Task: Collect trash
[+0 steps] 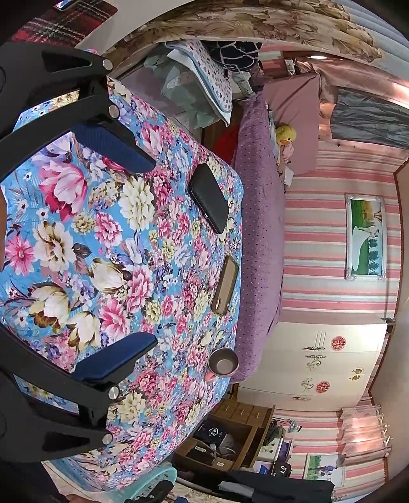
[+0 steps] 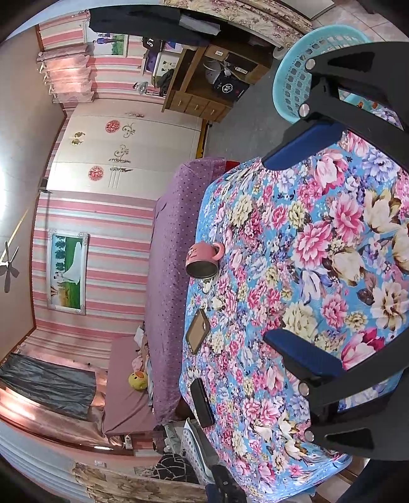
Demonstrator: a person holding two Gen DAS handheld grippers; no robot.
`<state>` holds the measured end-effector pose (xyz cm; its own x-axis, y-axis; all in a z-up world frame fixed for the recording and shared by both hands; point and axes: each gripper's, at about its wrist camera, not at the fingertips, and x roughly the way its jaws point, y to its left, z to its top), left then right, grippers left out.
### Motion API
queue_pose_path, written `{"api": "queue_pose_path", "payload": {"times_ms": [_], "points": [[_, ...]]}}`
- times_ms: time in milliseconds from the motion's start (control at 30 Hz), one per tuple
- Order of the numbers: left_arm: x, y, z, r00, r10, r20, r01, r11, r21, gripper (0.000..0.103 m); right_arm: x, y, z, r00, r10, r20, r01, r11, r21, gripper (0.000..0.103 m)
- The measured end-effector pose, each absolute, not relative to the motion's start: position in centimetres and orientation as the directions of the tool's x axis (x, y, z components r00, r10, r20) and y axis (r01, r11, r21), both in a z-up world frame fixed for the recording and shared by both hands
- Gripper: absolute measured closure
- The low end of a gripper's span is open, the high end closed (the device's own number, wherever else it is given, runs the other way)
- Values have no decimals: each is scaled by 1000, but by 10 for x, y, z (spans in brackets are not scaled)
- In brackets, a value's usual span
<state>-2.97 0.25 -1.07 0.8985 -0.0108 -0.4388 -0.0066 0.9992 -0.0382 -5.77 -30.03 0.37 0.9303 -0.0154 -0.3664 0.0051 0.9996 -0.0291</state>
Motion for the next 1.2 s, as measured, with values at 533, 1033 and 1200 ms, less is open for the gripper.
{"api": "queue_pose_path", "payload": {"times_ms": [533, 1033, 1200], "points": [[-30, 1, -11, 898, -13, -441, -1, 999, -33, 5, -58, -304, 5, 930, -21, -367, 12, 1000, -28, 5], [-28, 0, -13, 896, -16, -443, 2, 999, -32, 5, -59, -306, 7, 932, -29, -361, 22, 999, -25, 5], [-28, 0, -13, 897, -13, -443, -1, 1000, -31, 5, -58, -308, 6, 931, -30, -364, 25, 1000, -18, 5]]}}
